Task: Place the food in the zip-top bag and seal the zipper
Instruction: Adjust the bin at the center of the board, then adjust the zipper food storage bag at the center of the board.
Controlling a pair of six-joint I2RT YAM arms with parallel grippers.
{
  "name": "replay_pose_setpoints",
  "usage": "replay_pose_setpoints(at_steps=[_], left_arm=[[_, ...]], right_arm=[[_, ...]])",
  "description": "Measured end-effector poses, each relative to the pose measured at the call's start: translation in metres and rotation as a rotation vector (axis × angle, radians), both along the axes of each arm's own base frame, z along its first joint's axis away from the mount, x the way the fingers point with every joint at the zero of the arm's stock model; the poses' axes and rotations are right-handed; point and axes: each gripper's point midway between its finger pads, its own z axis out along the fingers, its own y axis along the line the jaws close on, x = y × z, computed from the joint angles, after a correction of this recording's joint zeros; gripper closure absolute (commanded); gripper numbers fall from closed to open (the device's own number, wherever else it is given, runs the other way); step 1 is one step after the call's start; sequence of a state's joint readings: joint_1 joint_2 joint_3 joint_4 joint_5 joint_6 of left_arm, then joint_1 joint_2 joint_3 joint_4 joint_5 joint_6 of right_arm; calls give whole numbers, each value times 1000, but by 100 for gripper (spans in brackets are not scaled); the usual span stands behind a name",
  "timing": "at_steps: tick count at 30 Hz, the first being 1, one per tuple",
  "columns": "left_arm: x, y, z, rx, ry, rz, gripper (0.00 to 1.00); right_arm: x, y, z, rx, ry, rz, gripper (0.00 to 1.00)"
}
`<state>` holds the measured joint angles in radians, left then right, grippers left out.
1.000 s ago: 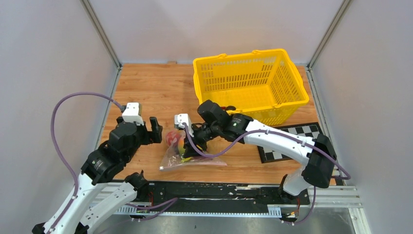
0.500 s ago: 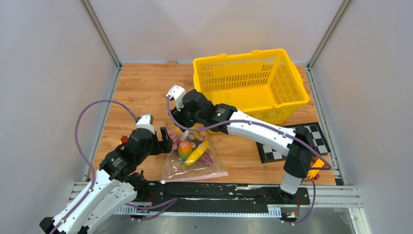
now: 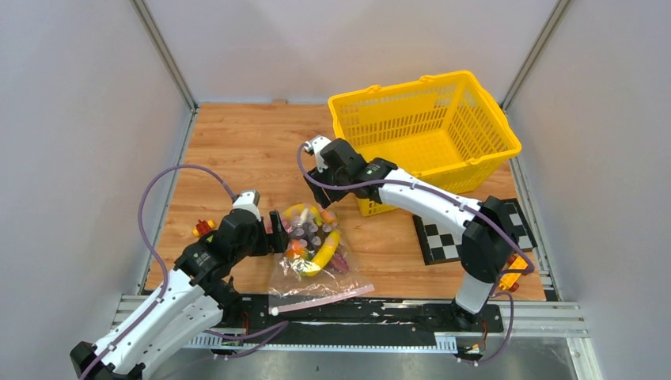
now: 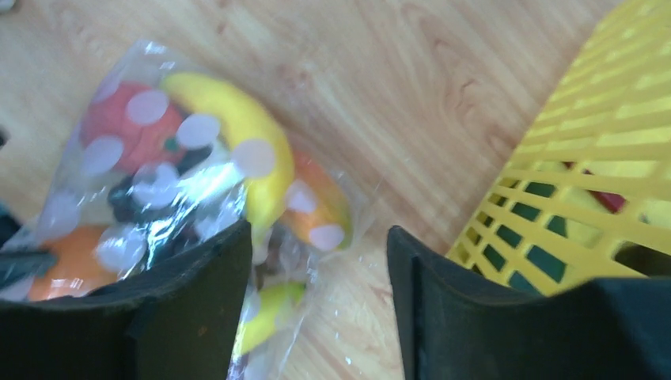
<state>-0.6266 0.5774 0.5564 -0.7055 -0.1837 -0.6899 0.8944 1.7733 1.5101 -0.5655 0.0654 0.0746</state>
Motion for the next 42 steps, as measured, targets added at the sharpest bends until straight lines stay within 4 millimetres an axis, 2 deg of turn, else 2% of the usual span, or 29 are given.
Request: replay_pose_setpoints(at_steps=[1,5,12,16,19,24,29,34,37,39,40,42], left_arm=[[0,-1,-3,-1,9,-4,0],[-2,-8,-10,-31,28,-19,0],[-9,-21,-25,-145,31,-34,4],[-9,-25,-26,-173,25,-32,10],[-8,-26,-29,-183,23,-26,17],[0,-26,-25,-209,-37,-9,22],[18,-21,-17,-208,-120,46,23],[37,-12,-16,-160,-174,114,19],[45,-14,-13,-137,-201,108,14],[48,-13,-9,-118,-209,104,5],[51,-13,-3,-107,-219,103,1],[57,-14,11,-94,-239,105,0]], right_arm=[[-5,-2,0,11,18,14,26],[-41,-5,-5,43,97,105,23],[-101,-5,-50,-32,237,188,23],[-120,-2,-72,-47,306,204,22],[-123,5,-78,-21,331,210,21],[-115,22,-76,13,321,217,19],[-84,50,-67,38,266,208,18],[-47,55,-62,51,236,172,18],[-16,60,-46,88,190,143,18],[-1,57,-31,94,150,131,17],[4,57,-25,100,131,128,17],[7,52,-10,105,94,135,15]])
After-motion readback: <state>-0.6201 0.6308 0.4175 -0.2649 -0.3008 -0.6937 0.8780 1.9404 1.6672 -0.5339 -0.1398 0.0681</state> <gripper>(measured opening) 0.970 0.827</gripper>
